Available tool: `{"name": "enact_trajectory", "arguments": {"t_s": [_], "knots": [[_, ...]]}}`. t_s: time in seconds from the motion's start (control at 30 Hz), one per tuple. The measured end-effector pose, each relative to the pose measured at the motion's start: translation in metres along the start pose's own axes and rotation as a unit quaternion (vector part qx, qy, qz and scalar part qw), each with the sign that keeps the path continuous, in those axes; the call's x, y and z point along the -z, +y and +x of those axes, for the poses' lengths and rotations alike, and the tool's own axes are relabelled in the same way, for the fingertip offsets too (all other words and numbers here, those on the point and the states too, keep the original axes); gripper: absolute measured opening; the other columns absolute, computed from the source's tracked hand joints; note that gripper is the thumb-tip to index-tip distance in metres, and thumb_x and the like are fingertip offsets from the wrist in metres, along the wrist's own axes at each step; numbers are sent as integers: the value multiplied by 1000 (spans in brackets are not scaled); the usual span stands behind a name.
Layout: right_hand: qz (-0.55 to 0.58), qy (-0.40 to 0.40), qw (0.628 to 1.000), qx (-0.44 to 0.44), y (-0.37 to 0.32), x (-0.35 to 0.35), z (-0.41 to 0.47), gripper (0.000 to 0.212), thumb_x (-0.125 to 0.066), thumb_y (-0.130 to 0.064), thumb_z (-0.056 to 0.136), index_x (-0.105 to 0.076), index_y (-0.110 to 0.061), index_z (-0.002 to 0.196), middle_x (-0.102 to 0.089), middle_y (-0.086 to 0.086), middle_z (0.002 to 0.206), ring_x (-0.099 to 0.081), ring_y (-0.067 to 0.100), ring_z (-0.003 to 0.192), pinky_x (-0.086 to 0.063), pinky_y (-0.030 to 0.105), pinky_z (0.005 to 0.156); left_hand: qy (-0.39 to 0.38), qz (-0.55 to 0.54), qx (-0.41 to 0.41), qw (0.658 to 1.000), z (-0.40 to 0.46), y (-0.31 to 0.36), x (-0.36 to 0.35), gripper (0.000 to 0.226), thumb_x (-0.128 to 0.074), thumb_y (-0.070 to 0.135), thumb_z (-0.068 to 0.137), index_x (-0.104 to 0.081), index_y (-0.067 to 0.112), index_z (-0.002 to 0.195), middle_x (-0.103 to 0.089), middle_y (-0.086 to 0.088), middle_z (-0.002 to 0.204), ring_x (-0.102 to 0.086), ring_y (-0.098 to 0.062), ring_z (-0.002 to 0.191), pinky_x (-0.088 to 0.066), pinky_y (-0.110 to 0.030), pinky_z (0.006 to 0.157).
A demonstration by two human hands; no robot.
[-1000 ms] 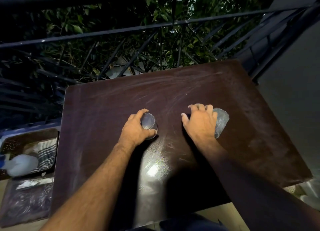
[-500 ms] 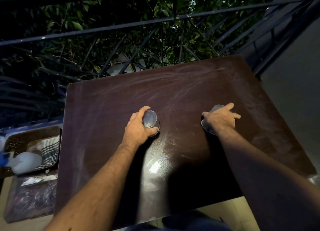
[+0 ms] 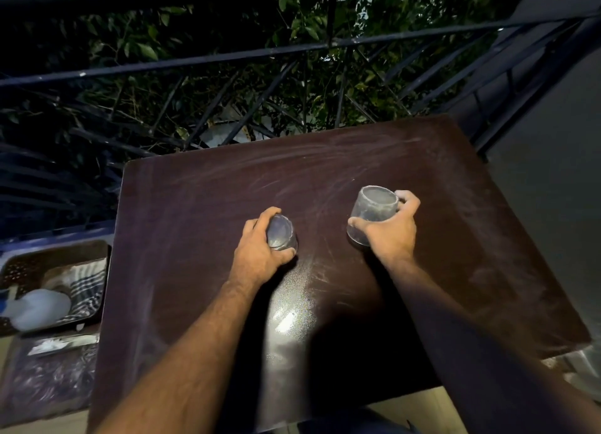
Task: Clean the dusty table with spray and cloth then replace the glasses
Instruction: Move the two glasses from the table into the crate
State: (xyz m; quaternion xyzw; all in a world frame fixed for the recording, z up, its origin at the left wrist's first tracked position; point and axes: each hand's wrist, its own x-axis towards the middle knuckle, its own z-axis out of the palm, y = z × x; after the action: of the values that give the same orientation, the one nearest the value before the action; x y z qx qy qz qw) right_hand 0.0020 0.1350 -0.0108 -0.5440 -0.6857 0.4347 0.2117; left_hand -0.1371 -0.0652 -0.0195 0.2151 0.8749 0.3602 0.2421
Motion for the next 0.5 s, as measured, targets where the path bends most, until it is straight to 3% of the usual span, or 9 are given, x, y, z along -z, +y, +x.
{"name": "enact_trajectory", "arguments": {"t_s": [0.17, 0.23, 0.37, 0.5], "knots": [[-7, -24, 999, 40, 17, -13, -17, 91, -93, -29, 51, -32, -33, 118, -58, -10, 109, -61, 17, 103, -50, 34, 89, 1, -15, 1, 1000, 1, -1, -2, 87, -89, 24, 66, -47, 45, 139, -46, 11, 124, -54, -13, 108, -43, -29, 99], [-5, -24, 999, 44, 25, -16, -20, 96, -94, -29, 52, -33, -34, 126, -57, -9, 119, -59, 16, 111, -48, 35, 96, 0, -19, -2, 1000, 0, 0, -2, 87, -89, 22, 66, -47, 44, 139, -46, 10, 123, -54, -13, 107, -43, -29, 99], [-9, -41, 997, 72, 32, -18, -21, 103, -95, -27, 54, -39, -34, 141, -47, -14, 140, -47, 5, 125, -36, 22, 105, 2, -27, -7, 1000, 0, -1, -2, 87, -88, 23, 66, -47, 45, 140, -46, 10, 124, -56, -15, 111, -46, -33, 103], [17, -53, 997, 54, 36, -21, -21, 94, -93, -27, 53, -42, -42, 131, -56, -16, 127, -56, 7, 117, -45, 31, 104, 10, -51, 6, 999, -1, -3, -4, 109, -92, 25, 62, -32, 49, 150, -49, 10, 133, -55, -15, 122, -44, -35, 109]]}}
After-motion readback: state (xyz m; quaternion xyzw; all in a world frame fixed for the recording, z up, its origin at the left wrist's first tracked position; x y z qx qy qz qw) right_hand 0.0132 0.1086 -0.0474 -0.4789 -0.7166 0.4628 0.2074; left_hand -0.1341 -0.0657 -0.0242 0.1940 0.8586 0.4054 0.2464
